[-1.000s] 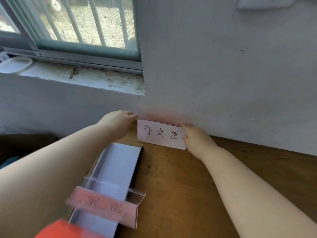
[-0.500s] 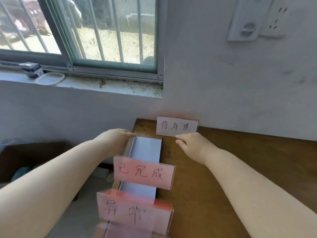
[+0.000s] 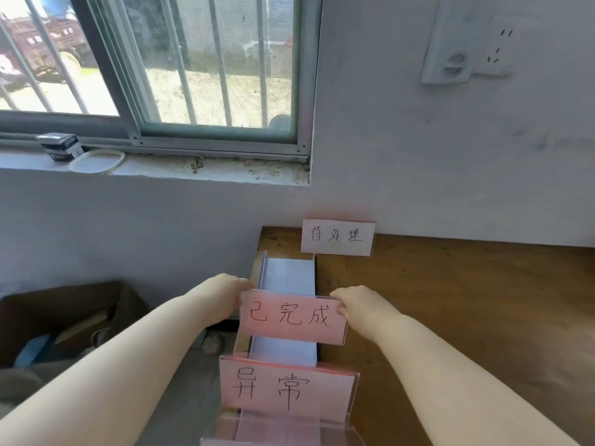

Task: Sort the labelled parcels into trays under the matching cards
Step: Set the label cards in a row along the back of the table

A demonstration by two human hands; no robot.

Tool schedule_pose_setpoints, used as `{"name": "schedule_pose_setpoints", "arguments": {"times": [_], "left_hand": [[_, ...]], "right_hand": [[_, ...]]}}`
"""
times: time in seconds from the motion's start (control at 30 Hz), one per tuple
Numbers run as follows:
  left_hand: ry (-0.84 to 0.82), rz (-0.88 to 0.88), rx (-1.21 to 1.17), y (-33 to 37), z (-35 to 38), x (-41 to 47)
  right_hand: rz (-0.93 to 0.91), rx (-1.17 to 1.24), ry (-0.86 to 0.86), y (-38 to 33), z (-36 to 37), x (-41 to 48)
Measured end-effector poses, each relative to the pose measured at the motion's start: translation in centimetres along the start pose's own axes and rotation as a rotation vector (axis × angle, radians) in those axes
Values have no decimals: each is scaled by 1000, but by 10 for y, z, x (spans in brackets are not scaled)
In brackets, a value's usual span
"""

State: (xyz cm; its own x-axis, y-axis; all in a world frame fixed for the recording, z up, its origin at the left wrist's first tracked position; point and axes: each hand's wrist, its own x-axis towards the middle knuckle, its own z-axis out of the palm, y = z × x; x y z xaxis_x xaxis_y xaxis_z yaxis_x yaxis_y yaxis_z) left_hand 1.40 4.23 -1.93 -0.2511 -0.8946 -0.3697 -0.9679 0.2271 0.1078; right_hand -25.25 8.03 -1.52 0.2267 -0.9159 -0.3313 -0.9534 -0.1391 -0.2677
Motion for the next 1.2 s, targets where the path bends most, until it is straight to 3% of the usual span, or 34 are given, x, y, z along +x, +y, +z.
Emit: {"name": "schedule_pose_setpoints", "arguments": {"times": [0.2,0.57,0.9,1.2], "left_hand": [[35,80,52,25,-10,13],[184,309,43,165,-47,91],[178,144,222,289,-79,218],[82,10,352,318,-65,277]], "right_hand": [[30,88,72,35,-17,-9],[112,142,161,184,-73,-23],[52,-56,183,341,-140,59],[21,-105,81,387,-129,138]]}}
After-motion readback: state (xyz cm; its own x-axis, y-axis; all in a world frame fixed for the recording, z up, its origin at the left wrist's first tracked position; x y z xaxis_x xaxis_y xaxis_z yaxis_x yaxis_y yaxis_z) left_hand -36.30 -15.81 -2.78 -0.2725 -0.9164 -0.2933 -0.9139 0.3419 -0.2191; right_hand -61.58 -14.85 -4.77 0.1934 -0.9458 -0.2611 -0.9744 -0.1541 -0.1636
